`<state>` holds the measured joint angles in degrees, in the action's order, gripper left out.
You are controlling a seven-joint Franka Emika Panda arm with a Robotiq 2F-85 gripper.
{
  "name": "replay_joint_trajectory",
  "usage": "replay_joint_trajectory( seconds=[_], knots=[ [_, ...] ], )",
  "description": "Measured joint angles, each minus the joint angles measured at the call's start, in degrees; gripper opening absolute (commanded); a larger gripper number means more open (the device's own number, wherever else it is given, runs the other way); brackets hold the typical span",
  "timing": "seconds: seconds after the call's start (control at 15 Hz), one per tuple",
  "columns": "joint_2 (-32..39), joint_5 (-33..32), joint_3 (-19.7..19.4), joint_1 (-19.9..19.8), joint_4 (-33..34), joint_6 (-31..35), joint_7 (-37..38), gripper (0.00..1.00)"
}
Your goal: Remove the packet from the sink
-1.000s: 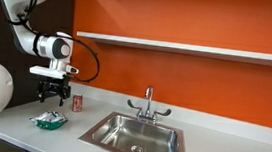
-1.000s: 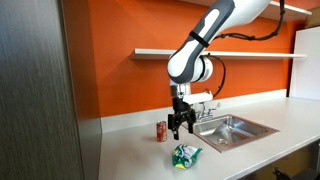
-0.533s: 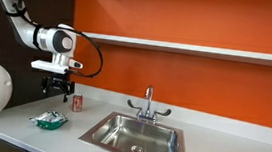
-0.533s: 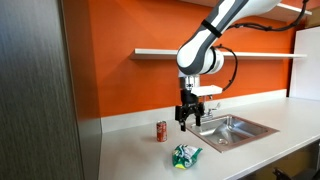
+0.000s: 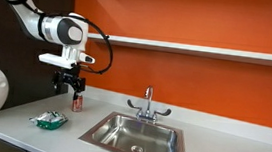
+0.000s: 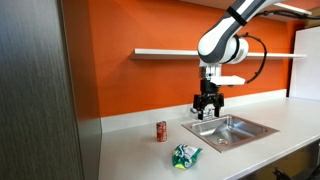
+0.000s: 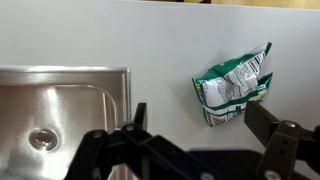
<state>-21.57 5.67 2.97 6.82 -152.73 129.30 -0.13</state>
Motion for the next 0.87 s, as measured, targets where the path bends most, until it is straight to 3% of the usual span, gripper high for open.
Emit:
replay_joint_trajectory(
  seconds=[0.33,0.87],
  knots=[
    [-6.32,-0.01,-1.35,-1.53,-2.93,-2.07,1.11,1.0],
    [-6.83,-0.01,-1.35,-1.53,-3.41,-2.09,1.36,1.0]
  ],
)
